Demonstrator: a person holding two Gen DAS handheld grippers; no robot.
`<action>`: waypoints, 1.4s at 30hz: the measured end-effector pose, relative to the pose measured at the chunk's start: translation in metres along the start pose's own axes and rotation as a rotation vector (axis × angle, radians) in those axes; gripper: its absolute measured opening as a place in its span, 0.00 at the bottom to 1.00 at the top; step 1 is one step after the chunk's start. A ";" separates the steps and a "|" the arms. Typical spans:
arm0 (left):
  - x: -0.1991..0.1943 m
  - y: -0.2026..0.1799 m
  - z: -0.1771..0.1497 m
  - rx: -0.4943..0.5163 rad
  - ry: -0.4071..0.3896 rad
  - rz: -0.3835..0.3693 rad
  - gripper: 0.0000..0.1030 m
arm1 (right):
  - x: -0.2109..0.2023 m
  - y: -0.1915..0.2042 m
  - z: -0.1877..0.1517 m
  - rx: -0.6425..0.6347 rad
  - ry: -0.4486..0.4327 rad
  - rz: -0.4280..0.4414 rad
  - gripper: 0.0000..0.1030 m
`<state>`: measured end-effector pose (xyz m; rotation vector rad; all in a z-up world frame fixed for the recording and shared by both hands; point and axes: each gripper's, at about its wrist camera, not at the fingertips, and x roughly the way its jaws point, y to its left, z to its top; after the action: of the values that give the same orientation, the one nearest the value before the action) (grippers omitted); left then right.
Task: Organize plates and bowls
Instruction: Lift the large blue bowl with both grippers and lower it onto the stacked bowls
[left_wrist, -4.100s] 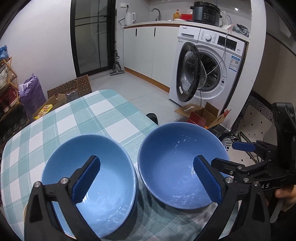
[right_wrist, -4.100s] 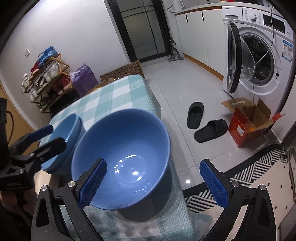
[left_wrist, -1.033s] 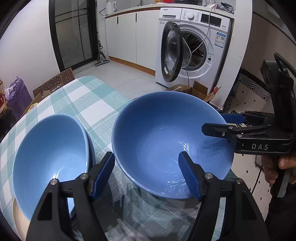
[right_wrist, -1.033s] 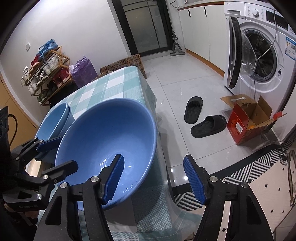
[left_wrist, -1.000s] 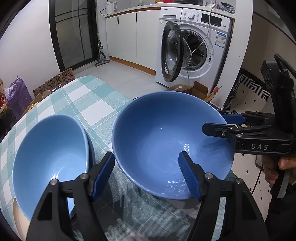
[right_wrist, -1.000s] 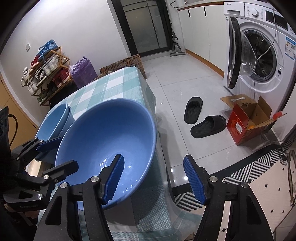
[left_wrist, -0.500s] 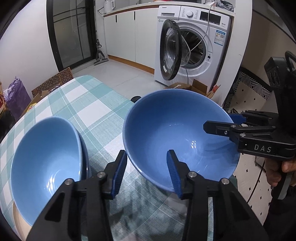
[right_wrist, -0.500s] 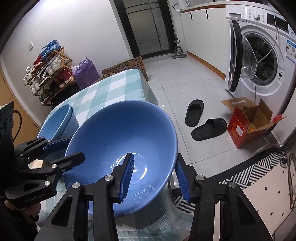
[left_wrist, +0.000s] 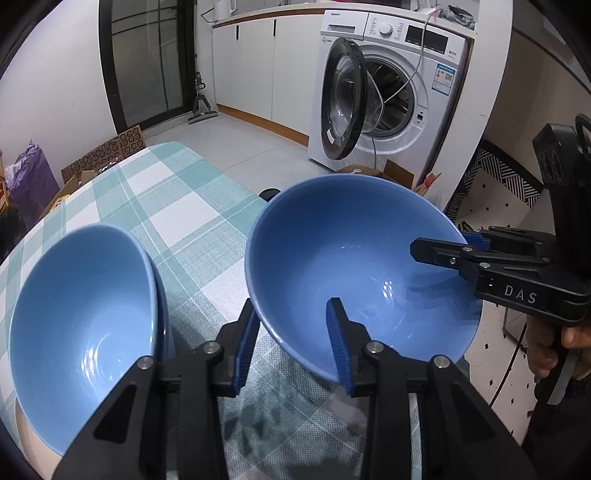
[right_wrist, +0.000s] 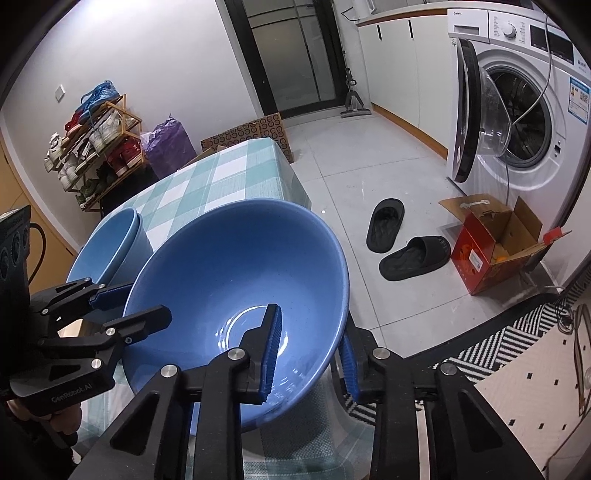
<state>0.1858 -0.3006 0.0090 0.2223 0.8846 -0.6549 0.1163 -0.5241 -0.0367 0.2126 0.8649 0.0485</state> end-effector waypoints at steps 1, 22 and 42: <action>0.000 0.000 0.000 0.000 -0.001 0.000 0.33 | -0.001 0.000 0.000 0.000 -0.003 -0.001 0.29; -0.025 0.005 0.005 -0.017 -0.060 -0.012 0.33 | -0.019 0.008 0.004 -0.011 -0.049 -0.012 0.29; -0.067 0.032 0.013 -0.067 -0.155 0.008 0.33 | -0.054 0.057 0.032 -0.117 -0.122 -0.042 0.29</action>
<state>0.1837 -0.2521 0.0664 0.1128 0.7553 -0.6253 0.1082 -0.4808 0.0357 0.0866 0.7421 0.0462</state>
